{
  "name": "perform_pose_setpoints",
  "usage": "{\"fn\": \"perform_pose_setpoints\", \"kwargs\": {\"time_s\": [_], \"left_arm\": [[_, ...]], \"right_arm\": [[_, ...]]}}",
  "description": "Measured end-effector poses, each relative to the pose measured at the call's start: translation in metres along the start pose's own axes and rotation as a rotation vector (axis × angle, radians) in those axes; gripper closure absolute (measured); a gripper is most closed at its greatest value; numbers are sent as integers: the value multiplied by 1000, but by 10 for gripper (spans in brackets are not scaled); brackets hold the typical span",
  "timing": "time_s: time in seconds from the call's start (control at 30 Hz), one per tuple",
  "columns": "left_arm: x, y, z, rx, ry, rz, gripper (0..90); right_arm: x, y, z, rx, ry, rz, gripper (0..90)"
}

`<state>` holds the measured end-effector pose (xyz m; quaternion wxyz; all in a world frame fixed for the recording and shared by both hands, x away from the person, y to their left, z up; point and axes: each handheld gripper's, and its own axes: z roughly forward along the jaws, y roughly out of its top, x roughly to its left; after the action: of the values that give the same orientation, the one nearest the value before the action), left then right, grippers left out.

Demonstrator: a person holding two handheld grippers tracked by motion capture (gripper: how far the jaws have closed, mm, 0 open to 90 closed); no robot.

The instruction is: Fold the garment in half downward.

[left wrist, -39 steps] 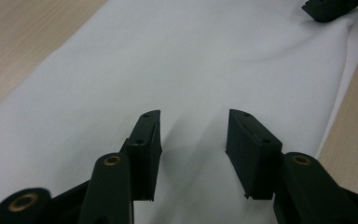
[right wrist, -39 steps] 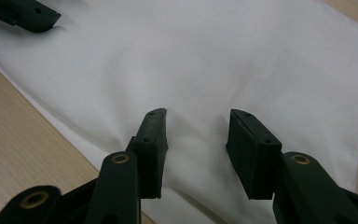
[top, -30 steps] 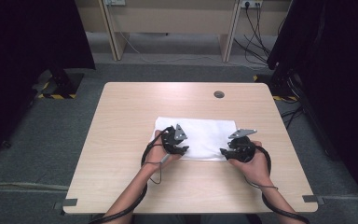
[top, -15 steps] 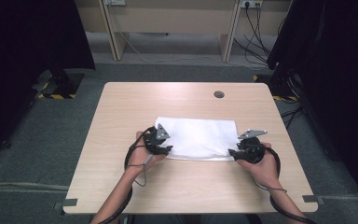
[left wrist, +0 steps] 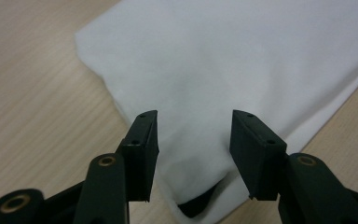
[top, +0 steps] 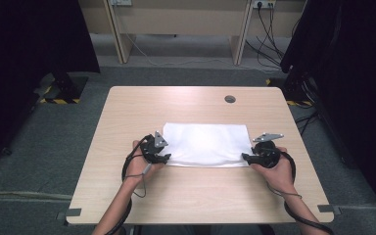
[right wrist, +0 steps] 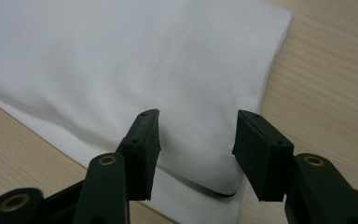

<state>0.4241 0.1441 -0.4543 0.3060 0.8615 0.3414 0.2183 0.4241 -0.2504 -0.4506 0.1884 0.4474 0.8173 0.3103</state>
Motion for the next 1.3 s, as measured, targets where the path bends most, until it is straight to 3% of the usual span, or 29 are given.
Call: {"fn": "perform_pose_setpoints", "kwargs": {"time_s": [0.23, 0.4, 0.5, 0.57, 0.63, 0.7, 0.93, 1.1, 1.3], "left_arm": [[1, -2, 10, 42, 24, 6, 520], [0, 0, 11, 44, 18, 13, 525], [2, 1, 6, 17, 11, -8, 514], [4, 1, 4, 5, 27, -20, 512], [5, 0, 6, 23, 26, -22, 511], [5, -2, 10, 45, 29, -8, 511], [4, -4, 10, 32, 26, -13, 513], [7, -9, 6, -18, 7, -43, 463], [9, -17, -4, -84, 4, -125, 351]], "right_arm": [[2, -8, 9, 34, -18, -21, 500], [-3, -5, 13, 34, -14, -16, 499], [-5, 0, 13, 46, -17, -14, 490], [-4, 2, 7, 13, -20, -2, 491], [-3, 1, 5, 5, -22, 0, 491], [-3, -1, 10, 30, -25, -5, 491], [-7, -6, 14, 25, -12, 3, 487], [-12, -5, 12, 17, 22, 31, 427], [-17, -6, -1, -29, 24, 64, 384]]}}
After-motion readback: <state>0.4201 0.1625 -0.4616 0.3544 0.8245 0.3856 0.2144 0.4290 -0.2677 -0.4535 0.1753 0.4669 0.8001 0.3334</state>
